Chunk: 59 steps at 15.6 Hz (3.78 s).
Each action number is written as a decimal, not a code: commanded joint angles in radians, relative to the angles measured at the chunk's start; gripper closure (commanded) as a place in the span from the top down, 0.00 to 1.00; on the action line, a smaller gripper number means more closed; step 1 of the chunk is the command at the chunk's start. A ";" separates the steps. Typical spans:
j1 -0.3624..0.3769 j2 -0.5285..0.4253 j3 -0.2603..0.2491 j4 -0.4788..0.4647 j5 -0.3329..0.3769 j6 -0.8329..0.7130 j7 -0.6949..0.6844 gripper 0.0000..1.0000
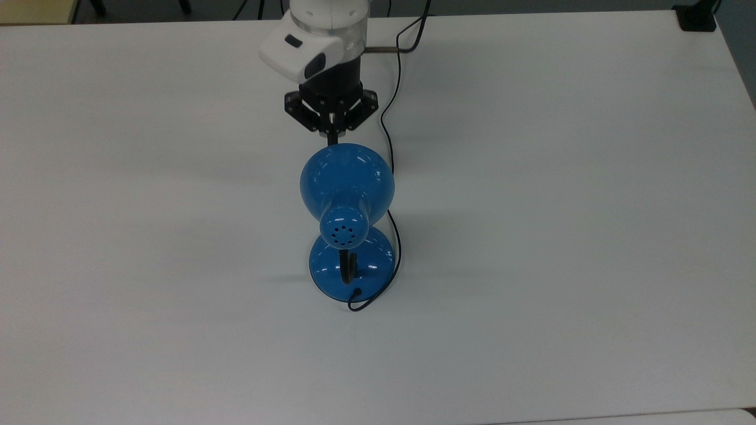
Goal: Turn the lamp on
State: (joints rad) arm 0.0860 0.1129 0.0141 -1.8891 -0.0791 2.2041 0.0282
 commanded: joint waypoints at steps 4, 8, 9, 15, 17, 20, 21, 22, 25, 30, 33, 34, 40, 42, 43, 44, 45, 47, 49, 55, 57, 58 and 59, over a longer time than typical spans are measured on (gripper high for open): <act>0.029 0.111 -0.005 -0.021 -0.014 0.236 0.024 0.00; 0.023 0.158 -0.005 -0.021 -0.031 0.339 0.019 0.00; 0.021 0.174 -0.005 -0.021 -0.057 0.360 0.019 0.00; 0.020 0.246 -0.005 -0.013 -0.117 0.445 0.024 0.00; 0.020 0.254 -0.005 -0.013 -0.119 0.457 0.024 0.00; 0.020 0.272 -0.005 -0.010 -0.120 0.480 0.024 0.00; 0.021 0.277 -0.006 -0.010 -0.122 0.486 0.024 0.00; 0.021 0.283 -0.005 -0.008 -0.126 0.493 0.024 0.00; 0.015 0.295 -0.005 0.002 -0.131 0.508 0.026 0.00; 0.015 0.309 -0.005 0.021 -0.133 0.509 0.026 0.00; 0.015 0.318 -0.005 0.022 -0.133 0.509 0.026 0.00; 0.015 0.320 -0.005 0.036 -0.133 0.509 0.026 0.00; 0.015 0.349 -0.005 0.051 -0.136 0.509 0.024 0.00; 0.014 0.350 -0.005 0.053 -0.136 0.509 0.024 0.00; 0.014 0.347 -0.006 0.053 -0.136 0.505 0.021 0.00; 0.012 0.332 -0.005 0.048 -0.134 0.494 0.019 0.00; 0.009 0.315 -0.005 0.042 -0.133 0.488 0.024 0.00; 0.005 0.263 -0.005 0.022 -0.131 0.401 0.026 0.00; 0.003 0.213 -0.005 0.022 -0.131 0.266 0.026 0.00; 0.006 0.096 -0.005 0.027 -0.120 -0.018 0.027 0.00; 0.008 0.061 -0.003 0.033 -0.116 -0.078 0.029 0.00; 0.008 0.038 -0.003 0.033 -0.114 -0.101 0.029 0.00; 0.011 0.016 -0.005 0.035 -0.110 -0.125 0.029 0.00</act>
State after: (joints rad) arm 0.0846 0.2072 0.0122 -1.8365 -0.1861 2.1549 0.0320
